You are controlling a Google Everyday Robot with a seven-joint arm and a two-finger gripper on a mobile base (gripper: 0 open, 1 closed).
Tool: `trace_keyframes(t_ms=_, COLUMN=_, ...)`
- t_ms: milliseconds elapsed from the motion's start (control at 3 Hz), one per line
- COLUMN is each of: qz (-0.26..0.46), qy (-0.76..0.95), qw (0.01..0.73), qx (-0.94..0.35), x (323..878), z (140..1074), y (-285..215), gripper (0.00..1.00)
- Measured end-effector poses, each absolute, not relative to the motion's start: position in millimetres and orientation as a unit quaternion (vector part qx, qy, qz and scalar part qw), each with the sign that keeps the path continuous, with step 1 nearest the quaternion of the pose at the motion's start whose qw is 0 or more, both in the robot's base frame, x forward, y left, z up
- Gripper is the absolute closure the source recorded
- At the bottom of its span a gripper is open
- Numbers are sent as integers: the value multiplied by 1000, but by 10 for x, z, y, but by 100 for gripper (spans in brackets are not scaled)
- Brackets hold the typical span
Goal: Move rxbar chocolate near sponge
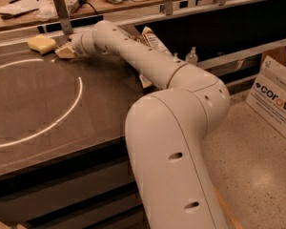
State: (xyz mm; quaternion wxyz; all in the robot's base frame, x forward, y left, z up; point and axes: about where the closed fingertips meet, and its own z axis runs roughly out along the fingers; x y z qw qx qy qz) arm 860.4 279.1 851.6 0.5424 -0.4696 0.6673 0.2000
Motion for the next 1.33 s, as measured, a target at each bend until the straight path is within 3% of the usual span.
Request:
trace_keyframes(t_ms=333, qz=220, qy=661, qw=540, qx=-472, x=8568, z=8500, y=2923, gripper=13)
trace_keyframes(t_ms=667, qz=237, qy=658, qw=538, qx=-471, x=8498, z=8539, y=2954, gripper=0)
trace_keyframes(t_ms=1000, qz=242, qy=653, qw=545, qx=-466, x=8391, z=8676, y=2815, gripper=0)
trace_keyframes(t_ms=1333, qz=219, qy=649, qw=566, qx=-458, x=8203, z=8975, y=2332, gripper=0)
